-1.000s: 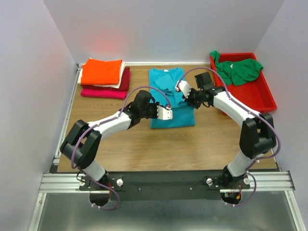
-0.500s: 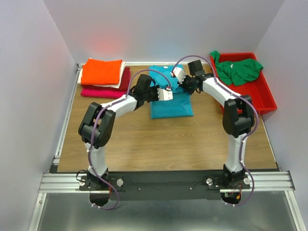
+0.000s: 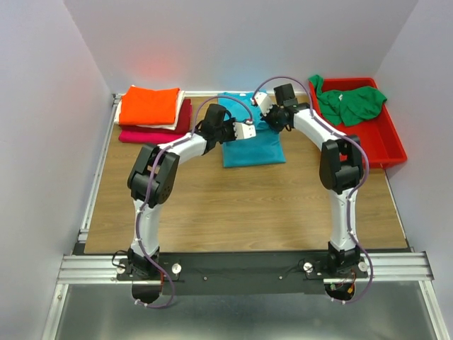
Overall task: Fold and stack the t-shirts
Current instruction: Fold the tshirt
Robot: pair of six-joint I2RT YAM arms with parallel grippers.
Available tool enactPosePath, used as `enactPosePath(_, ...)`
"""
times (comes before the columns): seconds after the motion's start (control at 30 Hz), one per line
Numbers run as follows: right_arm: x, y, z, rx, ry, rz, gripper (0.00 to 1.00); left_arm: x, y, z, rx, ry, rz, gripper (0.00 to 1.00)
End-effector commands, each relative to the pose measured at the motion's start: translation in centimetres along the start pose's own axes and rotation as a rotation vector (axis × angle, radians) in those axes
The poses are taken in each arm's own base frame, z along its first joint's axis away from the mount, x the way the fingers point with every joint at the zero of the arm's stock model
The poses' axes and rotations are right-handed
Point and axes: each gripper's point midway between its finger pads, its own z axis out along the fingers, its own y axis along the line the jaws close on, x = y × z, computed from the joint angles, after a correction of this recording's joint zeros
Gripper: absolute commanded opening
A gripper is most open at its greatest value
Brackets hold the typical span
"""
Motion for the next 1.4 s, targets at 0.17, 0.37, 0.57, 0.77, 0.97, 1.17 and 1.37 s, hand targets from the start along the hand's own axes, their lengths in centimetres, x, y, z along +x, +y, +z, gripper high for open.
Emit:
enactPosePath(0.17, -0.4, -0.4, -2.9, 0.002, -0.043, 0.036, 0.0, -1.3, 0.9, -3.1, -0.059, -0.04, 0.008, 0.0)
enactPosePath(0.37, 0.8, 5.1, -6.0, -0.166, -0.097, 0.027, 0.01, -2.8, -2.2, -6.9, -0.025, -0.082, 0.023, 0.0)
enactPosePath(0.57, 1.6, 9.7, -11.1, -0.274, -0.184, 0.002, 0.01, -6.2, -6.0, -10.3, 0.021, -0.146, 0.025, 0.0)
enactPosePath(0.77, 5.2, 15.0, -14.7, -0.351, -0.196, -0.061, 0.01, -9.3, -12.7, -13.1, 0.121, -0.209, 0.006, 0.0)
enactPosePath(0.97, 9.2, 19.5, -17.5, -0.438, -0.169, -0.125, 0.0, -10.9, -18.3, -15.8, 0.218, -0.246, -0.009, 0.0)
enactPosePath(1.17, 11.3, 22.6, -20.7, -0.491, -0.169, -0.171, 0.0, -12.7, -22.5, -18.5, 0.323, -0.295, -0.032, 0.0)
enactPosePath(1.37, 12.1, 24.4, -23.5, -0.51, -0.184, -0.177, 0.0, -13.6, -25.9, -20.7, 0.423, -0.304, -0.054, 0.0)
